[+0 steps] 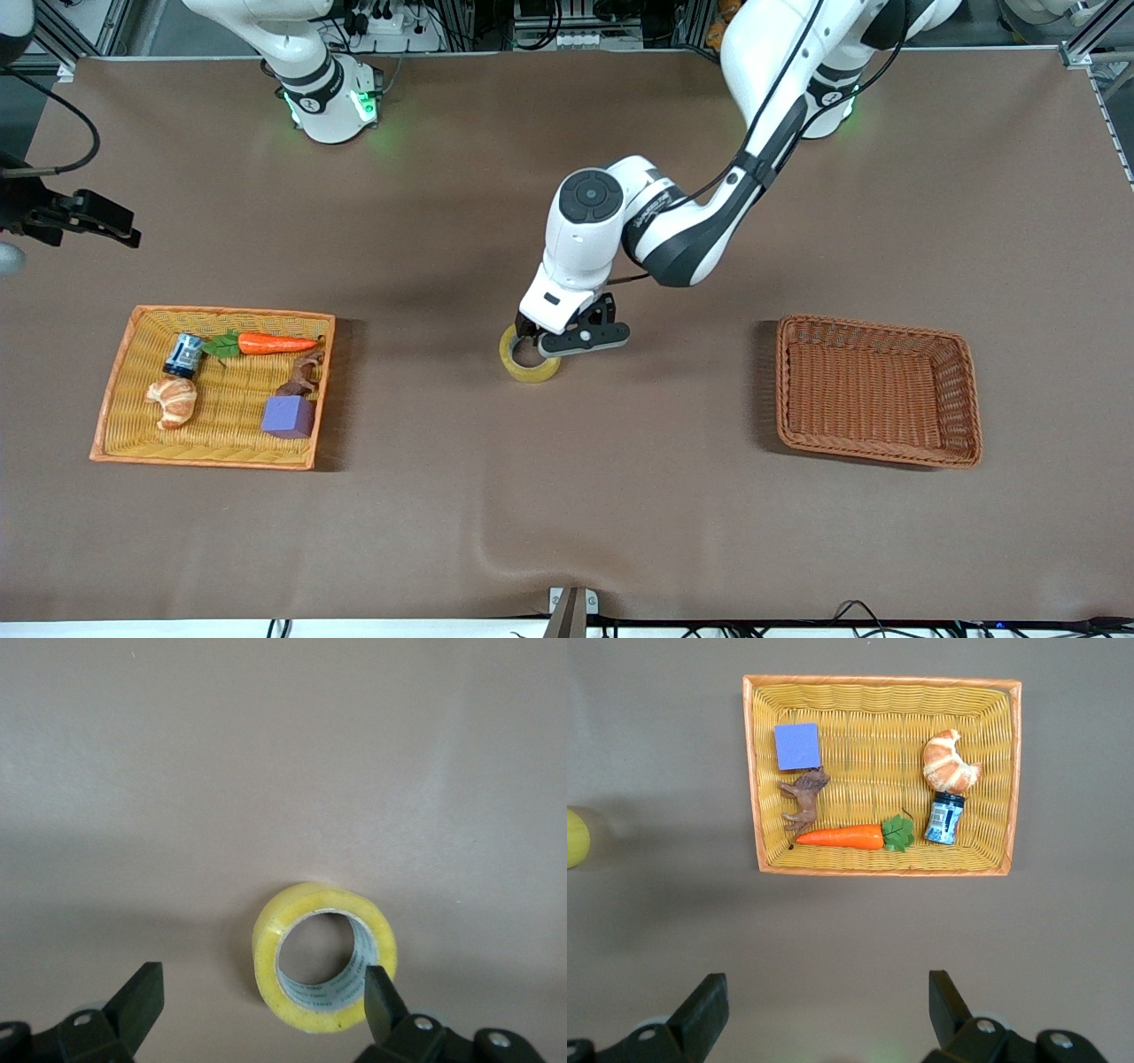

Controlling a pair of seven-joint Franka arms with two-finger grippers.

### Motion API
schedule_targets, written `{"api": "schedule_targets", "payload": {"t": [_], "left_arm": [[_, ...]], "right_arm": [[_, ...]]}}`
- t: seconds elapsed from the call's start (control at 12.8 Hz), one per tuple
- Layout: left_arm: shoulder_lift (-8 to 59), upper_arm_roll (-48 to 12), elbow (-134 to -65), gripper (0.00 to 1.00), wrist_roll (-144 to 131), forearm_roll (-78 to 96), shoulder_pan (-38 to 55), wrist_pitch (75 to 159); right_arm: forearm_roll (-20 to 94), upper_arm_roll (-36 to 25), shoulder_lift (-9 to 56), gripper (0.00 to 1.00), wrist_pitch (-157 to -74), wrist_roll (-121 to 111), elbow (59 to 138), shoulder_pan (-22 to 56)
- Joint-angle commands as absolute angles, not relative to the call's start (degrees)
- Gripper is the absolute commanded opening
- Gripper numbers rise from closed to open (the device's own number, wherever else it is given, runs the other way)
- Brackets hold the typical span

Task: Transfer tape with both arms
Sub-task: 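Lower the left gripper onto the tape and close on its rim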

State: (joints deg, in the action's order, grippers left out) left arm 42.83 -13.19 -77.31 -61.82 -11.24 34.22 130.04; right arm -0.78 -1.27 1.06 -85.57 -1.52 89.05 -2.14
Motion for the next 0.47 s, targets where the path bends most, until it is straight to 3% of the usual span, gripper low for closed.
{"api": "schedule_targets", "payload": {"t": [0.0, 0.08, 0.16, 0.39], "left_arm": [[46.22, -12.66, -75.50, 1.00, -63.19, -12.83, 35.59, 130.96], [46.93, -12.66, -75.41, 1.00, -63.11, -12.83, 35.68, 132.00], [47.63, -12.66, -75.50, 0.91, -63.19, -12.83, 35.77, 133.66], [50.26, -12.57, -75.50, 0.82, -65.47, -13.01, 36.91, 135.96]], "right_arm": [[0.27, -1.32, 0.09, 1.00, -84.81, -2.37, 88.77, -2.37], [-0.26, -1.23, 0.09, 1.00, -84.81, -2.37, 88.16, -2.20], [-0.35, -1.23, 0.09, 1.00, -84.99, -2.37, 87.89, -2.20], [-0.44, -1.14, 0.09, 1.00, -85.08, -2.37, 87.89, -2.64]]}}
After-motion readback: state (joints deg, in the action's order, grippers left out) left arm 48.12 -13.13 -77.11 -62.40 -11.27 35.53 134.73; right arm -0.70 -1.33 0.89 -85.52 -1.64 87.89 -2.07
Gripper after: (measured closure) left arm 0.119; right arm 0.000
